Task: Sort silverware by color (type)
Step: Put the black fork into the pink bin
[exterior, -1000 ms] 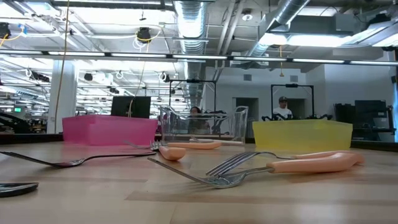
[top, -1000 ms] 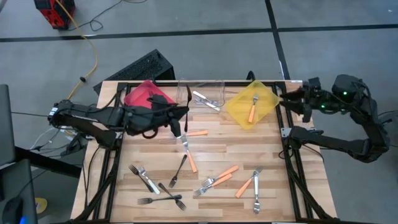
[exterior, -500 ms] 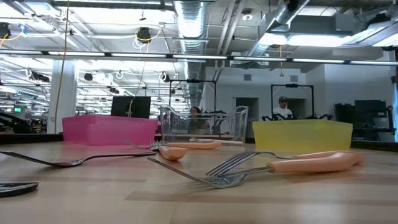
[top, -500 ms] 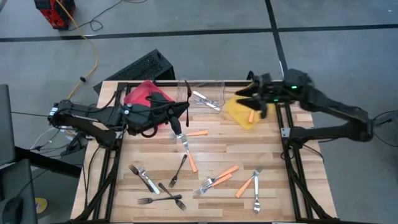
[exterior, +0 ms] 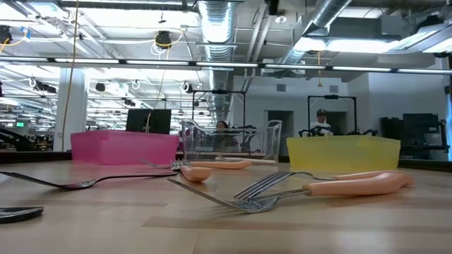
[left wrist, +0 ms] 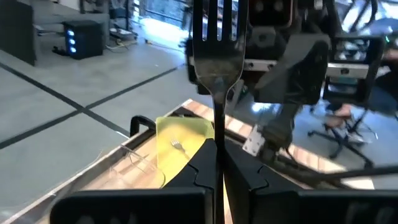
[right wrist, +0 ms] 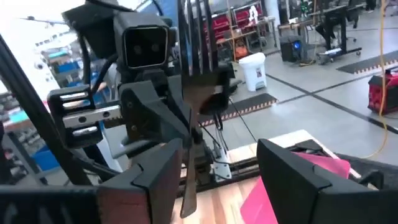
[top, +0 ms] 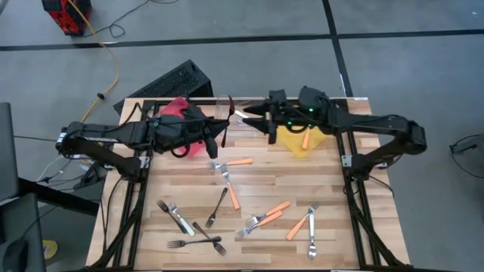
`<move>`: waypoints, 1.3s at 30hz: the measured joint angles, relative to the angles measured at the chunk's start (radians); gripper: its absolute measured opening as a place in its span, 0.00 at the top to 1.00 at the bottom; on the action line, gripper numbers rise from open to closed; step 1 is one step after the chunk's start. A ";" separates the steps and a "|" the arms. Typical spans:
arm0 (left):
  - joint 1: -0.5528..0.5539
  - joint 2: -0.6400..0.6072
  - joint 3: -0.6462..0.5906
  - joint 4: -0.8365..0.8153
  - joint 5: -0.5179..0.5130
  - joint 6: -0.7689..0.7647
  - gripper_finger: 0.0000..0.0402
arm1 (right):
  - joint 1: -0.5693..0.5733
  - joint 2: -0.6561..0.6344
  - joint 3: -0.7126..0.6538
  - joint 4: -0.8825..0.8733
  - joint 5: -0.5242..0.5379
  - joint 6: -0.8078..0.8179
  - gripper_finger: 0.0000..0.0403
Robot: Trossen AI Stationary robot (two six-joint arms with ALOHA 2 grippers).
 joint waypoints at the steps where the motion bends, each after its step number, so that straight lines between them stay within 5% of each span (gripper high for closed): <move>1: 0.006 -0.003 0.000 -0.008 0.024 0.013 1.00 | 0.000 0.017 0.015 0.003 0.000 -0.015 0.42; 7: 0.062 -0.017 0.000 0.000 0.197 0.106 1.00 | 0.001 0.087 0.099 0.032 -0.015 -0.080 0.42; 20: 0.139 -0.026 0.000 -0.018 0.208 0.162 1.00 | 0.016 0.127 0.120 0.027 -0.013 -0.103 0.29; 24: 0.143 -0.026 0.000 -0.016 0.205 0.174 1.00 | 0.016 0.122 0.121 0.049 0.070 -0.104 0.24; 39: 0.142 0.021 -0.012 0.012 0.184 0.189 1.00 | -0.011 0.125 0.121 0.083 0.121 -0.088 0.25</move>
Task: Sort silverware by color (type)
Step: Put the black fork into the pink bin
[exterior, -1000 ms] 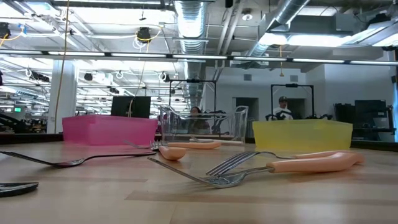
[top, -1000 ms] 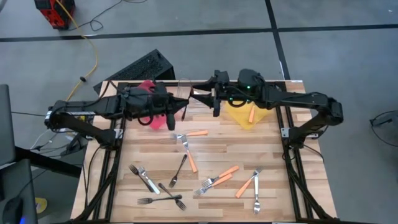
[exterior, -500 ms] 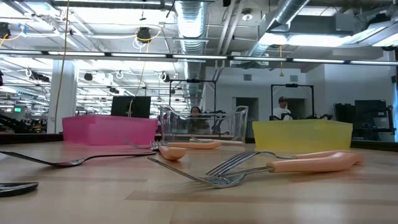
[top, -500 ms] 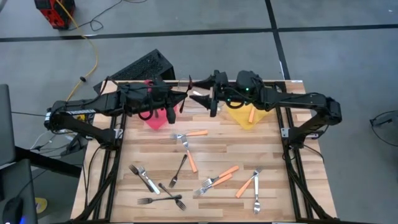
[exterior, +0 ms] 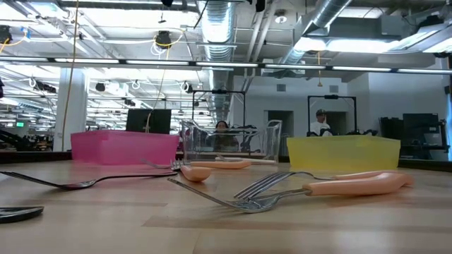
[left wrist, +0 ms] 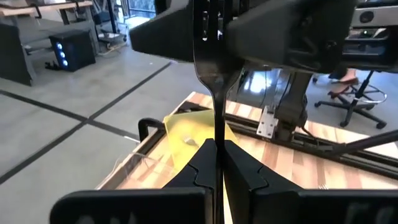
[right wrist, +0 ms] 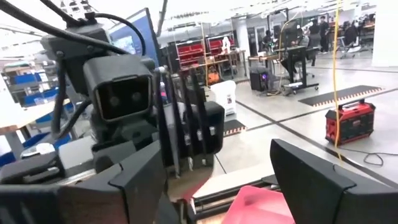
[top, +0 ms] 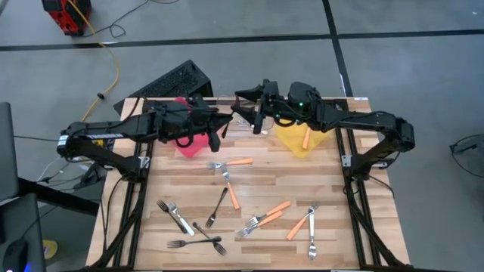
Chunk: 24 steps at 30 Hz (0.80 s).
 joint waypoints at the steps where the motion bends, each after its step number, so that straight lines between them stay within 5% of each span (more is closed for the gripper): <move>1: 0.000 0.006 0.000 0.003 0.002 0.000 1.00 | 0.000 0.000 0.000 -0.001 0.004 0.000 0.26; 10: 0.001 0.025 0.000 -0.001 0.003 0.000 1.00 | 0.001 0.000 0.000 -0.075 0.070 0.046 0.38; 20: -0.001 0.031 0.000 -0.005 -0.003 -0.001 1.00 | 0.014 0.000 0.000 -0.081 0.072 0.083 0.91; 24: -0.001 0.031 0.000 -0.005 -0.002 -0.011 0.99 | 0.016 -0.001 0.000 -0.086 0.073 0.074 0.94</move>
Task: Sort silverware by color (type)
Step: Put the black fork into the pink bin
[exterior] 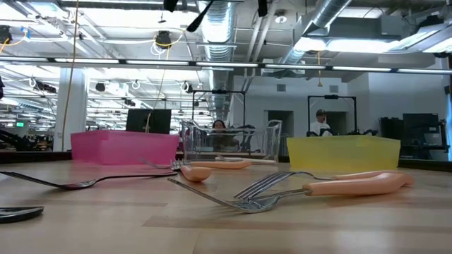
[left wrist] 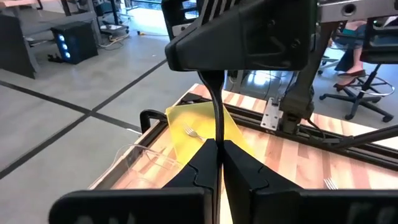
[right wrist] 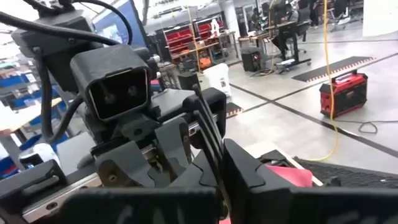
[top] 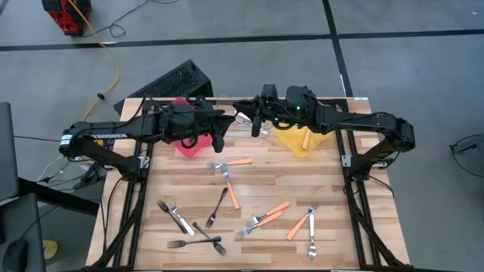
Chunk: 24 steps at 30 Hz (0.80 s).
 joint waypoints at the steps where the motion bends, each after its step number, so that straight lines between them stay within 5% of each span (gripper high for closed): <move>1: 0.000 0.000 0.000 0.000 0.000 -0.007 0.98 | 0.000 0.000 0.000 -0.007 0.002 0.001 0.94; 16: 0.000 -0.115 0.000 -0.260 -0.093 -0.016 0.57 | -0.022 0.000 -0.002 -0.055 0.037 0.001 0.94; 24: 0.001 -0.284 0.000 -0.370 -0.282 -0.016 0.52 | -0.040 0.015 0.000 -0.051 0.134 -0.003 0.94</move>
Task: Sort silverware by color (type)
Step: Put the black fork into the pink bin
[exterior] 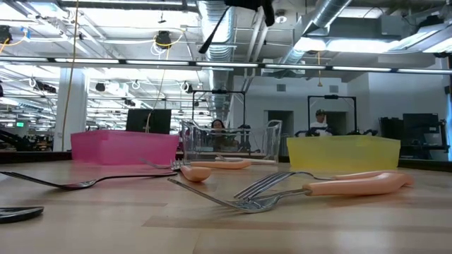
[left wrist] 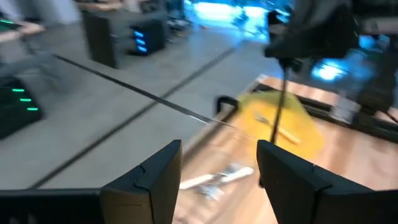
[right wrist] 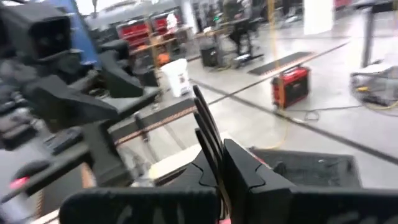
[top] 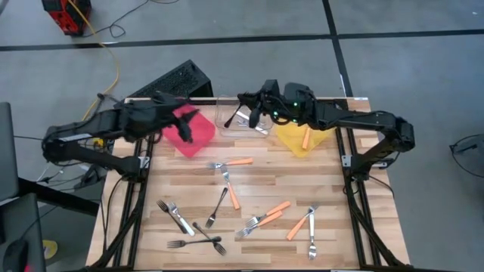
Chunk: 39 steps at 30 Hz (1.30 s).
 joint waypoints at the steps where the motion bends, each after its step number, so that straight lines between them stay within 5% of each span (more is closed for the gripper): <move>1: 0.000 -0.020 0.000 -0.011 -0.026 0.000 0.52 | -0.001 0.019 0.002 0.029 0.010 0.001 0.94; 7: 0.000 -0.119 0.001 -0.081 -0.105 0.007 0.54 | 0.000 0.155 0.079 0.034 -0.003 0.039 0.94; 26: 0.000 -0.297 0.001 -0.410 -0.116 -0.142 0.55 | -0.020 0.632 0.664 -0.131 -0.113 0.016 0.94; 39: 0.000 -0.348 0.000 -0.479 -0.140 -0.142 0.55 | -0.047 0.904 0.856 -0.152 -0.113 0.104 0.94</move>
